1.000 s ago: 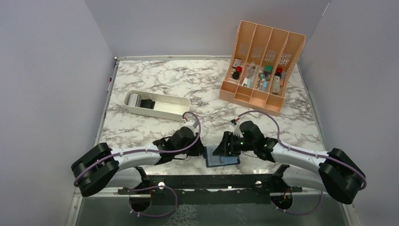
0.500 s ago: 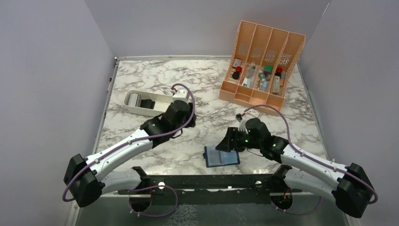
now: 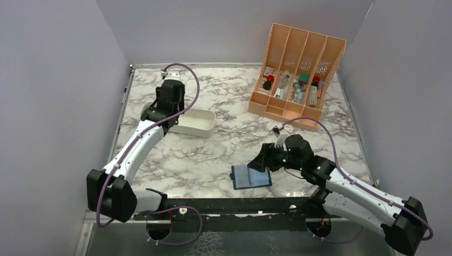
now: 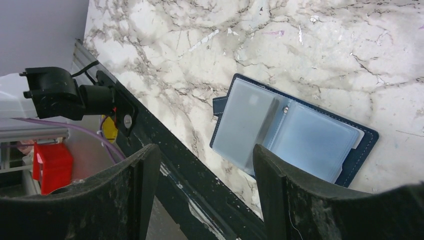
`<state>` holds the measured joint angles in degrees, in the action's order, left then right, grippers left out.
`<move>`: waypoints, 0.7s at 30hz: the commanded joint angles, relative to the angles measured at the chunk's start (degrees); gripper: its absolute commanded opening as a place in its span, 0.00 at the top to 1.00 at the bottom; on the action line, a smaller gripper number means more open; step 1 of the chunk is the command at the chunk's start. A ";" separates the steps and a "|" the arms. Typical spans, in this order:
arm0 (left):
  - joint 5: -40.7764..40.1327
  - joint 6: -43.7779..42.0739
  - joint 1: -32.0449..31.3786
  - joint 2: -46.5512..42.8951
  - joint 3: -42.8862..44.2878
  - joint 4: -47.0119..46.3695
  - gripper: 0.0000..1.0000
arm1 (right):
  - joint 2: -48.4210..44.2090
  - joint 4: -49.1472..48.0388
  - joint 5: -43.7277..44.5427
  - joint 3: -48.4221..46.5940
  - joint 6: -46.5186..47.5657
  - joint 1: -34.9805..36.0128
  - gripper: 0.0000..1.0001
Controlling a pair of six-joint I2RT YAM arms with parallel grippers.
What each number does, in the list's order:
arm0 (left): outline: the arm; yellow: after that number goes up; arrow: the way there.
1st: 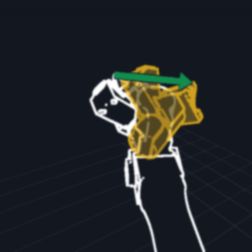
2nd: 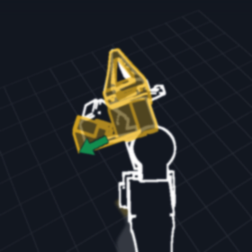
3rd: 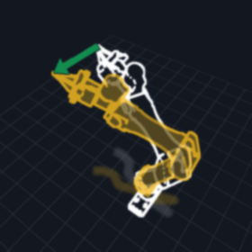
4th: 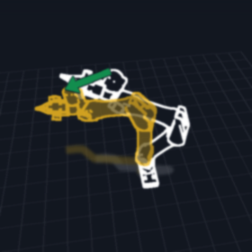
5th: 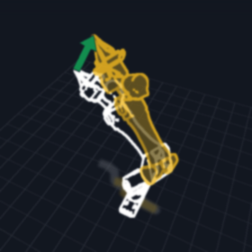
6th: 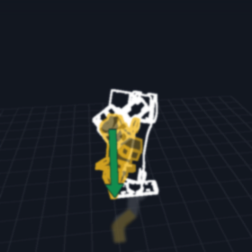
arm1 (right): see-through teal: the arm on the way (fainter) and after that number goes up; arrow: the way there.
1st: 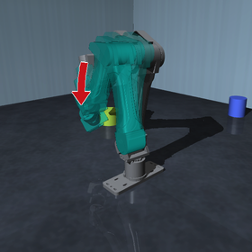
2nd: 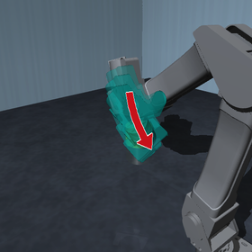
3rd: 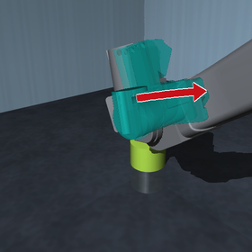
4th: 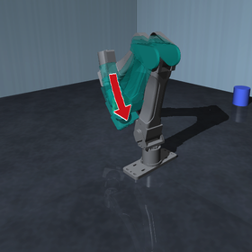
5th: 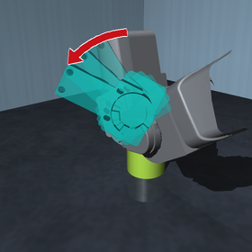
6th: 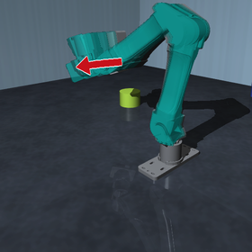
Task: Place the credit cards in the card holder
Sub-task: Pick up the credit card from the storage box.
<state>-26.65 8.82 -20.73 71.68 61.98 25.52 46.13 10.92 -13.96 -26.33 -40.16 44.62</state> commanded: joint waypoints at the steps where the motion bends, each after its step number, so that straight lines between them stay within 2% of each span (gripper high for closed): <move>1: 0.85 -7.20 7.46 6.06 3.43 -1.06 0.50 | 0.86 0.23 0.58 -2.18 1.85 0.07 0.27; 6: -0.82 -11.03 11.55 13.54 5.88 -2.18 0.50 | 2.05 1.60 -0.25 -4.13 3.21 0.12 0.27; 9: -2.02 -12.88 13.22 17.04 6.81 -2.81 0.47 | 0.99 3.14 0.70 -4.50 3.47 0.07 0.26; 15: -4.76 -15.94 15.12 22.74 8.64 -3.91 0.43 | -2.26 1.94 -0.13 -2.35 1.70 0.12 0.26; 21: -5.43 -17.84 16.04 26.18 8.77 -4.59 0.41 | -0.92 3.66 -0.69 -3.56 2.03 0.12 0.26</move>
<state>-29.74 -6.37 -5.41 95.81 68.99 22.31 44.56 13.08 -14.06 -28.97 -38.11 44.62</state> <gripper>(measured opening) 0.581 0.739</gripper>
